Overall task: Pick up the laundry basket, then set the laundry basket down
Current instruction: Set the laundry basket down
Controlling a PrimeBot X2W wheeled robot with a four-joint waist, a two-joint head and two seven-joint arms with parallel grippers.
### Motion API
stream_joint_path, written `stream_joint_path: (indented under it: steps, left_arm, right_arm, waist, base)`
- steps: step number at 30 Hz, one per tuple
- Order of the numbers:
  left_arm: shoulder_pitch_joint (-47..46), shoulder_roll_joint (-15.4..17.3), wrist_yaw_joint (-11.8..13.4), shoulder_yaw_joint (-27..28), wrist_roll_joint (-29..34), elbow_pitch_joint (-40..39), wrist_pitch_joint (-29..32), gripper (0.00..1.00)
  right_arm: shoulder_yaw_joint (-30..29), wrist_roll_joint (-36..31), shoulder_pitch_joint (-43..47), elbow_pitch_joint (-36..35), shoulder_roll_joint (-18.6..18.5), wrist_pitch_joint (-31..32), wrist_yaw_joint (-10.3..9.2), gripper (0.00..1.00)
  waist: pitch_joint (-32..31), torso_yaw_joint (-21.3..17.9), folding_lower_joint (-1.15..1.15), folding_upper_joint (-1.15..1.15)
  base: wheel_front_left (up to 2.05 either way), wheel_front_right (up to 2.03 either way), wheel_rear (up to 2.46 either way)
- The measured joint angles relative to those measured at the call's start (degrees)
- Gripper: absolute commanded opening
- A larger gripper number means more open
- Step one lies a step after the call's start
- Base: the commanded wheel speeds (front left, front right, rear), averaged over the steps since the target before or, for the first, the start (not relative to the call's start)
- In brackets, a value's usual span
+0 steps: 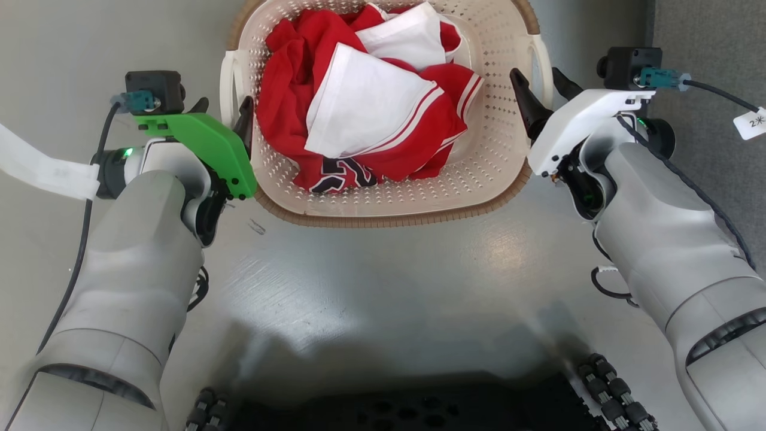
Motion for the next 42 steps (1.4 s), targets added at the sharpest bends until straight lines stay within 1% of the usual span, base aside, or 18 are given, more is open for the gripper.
stream_joint_path:
  steps: [6,9,16,18,28,33,42]
  left_arm:
    - [0.05,0.02,-0.05,-0.66,0.04,1.19,-0.58,1.00]
    - [0.31,0.10,-0.07,-1.76,1.65,1.98,-1.08,1.00]
    - [2.21,0.07,-0.15,-1.68,1.49,2.93,-2.08,1.00]
    - [2.97,0.07,-0.56,-1.68,1.43,3.16,-2.52,1.00]
    - [6.81,0.04,-0.64,-1.20,0.42,3.37,-5.57,1.00]
    - [8.47,-0.02,-1.09,-0.53,-0.92,3.04,-6.42,1.00]
    - [10.89,-0.05,-1.09,0.13,-1.82,2.05,-7.65,1.00]
  right_arm:
    - [0.32,0.59,0.04,0.86,0.44,-0.07,0.00,1.00]
    - [0.43,1.03,0.20,1.19,0.52,-0.24,0.00,1.00]
    - [0.56,1.52,1.15,2.02,0.63,-0.53,0.01,1.00]
    - [0.71,1.52,1.44,2.03,0.65,-0.82,0.01,1.00]
    - [1.29,1.86,4.52,1.83,0.91,-1.80,0.05,1.00]
    - [1.60,1.85,6.03,1.64,0.92,-2.09,0.05,1.00]
    - [2.99,1.35,8.63,0.78,0.93,-2.58,0.05,1.00]
  waist:
    - [-1.22,-0.20,0.00,0.00]
    - [-2.19,-0.38,0.00,0.00]
    - [-5.32,-0.73,0.00,0.00]
    - [-6.40,-0.82,0.00,0.00]
    - [-12.80,-1.46,0.00,0.00]
    - [-16.36,-1.66,0.00,0.00]
    - [-22.96,-1.73,0.00,0.00]
  base:
    - [0.00,0.00,0.00]
    - [0.00,0.00,0.00]
    - [0.00,0.00,0.00]
    - [0.00,0.00,0.00]
    - [0.00,0.00,0.00]
    - [0.00,0.00,0.00]
    - [0.00,0.00,0.00]
